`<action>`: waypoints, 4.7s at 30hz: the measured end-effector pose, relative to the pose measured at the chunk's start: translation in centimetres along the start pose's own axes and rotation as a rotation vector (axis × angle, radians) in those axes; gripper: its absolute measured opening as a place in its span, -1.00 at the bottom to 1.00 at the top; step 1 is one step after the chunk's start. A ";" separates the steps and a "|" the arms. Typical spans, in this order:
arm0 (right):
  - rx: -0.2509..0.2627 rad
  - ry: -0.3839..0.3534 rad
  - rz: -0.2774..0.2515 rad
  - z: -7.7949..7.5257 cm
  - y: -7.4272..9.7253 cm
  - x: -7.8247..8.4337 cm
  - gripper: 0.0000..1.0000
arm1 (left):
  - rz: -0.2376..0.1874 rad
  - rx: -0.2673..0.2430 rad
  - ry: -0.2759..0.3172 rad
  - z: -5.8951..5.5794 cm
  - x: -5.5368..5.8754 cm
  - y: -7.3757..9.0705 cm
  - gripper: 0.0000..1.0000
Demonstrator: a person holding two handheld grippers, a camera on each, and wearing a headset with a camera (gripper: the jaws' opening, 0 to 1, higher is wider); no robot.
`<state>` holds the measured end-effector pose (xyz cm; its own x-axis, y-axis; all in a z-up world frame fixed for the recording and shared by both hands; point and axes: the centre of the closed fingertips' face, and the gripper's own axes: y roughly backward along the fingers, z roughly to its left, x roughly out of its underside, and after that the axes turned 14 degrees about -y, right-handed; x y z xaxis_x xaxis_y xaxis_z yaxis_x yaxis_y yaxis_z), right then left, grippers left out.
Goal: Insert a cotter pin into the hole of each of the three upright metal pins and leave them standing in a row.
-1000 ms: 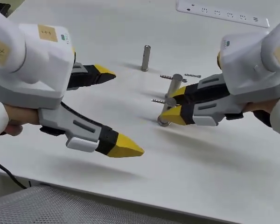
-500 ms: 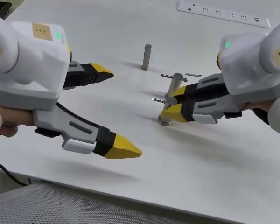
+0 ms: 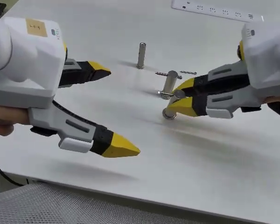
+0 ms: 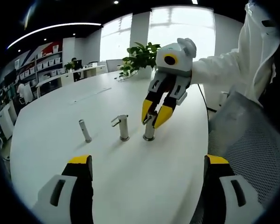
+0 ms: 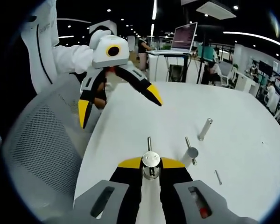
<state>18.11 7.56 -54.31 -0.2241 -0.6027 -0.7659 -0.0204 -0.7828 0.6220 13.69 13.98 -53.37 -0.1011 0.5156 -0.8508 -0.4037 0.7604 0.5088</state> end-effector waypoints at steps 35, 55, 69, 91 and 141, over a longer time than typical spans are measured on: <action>0.071 -0.053 0.043 -8.2 1.8 3.8 -0.84 | 0.042 0.001 0.021 0.1 0.2 0.1 0.97; 0.042 -0.119 0.025 -7.1 1.7 3.6 -0.82 | 0.051 0.006 0.016 -0.8 -0.5 -0.3 0.95; 0.112 -0.193 -0.012 -6.8 3.7 2.8 -0.34 | 0.028 -0.050 0.087 0.1 -0.4 0.8 0.90; 0.238 -0.388 -0.126 -2.2 7.8 3.8 0.65 | -0.049 -0.109 0.159 2.3 -0.3 2.3 0.91; 0.242 -0.530 -0.186 1.9 8.5 5.7 0.91 | -0.026 -0.324 0.167 15.1 0.1 -5.8 -0.49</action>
<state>14.81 -2.28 -53.09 -0.6483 -0.2519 -0.7185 -0.3124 -0.7726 0.5527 29.78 15.57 -54.39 -0.2235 0.4061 -0.8861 -0.6722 0.5941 0.4418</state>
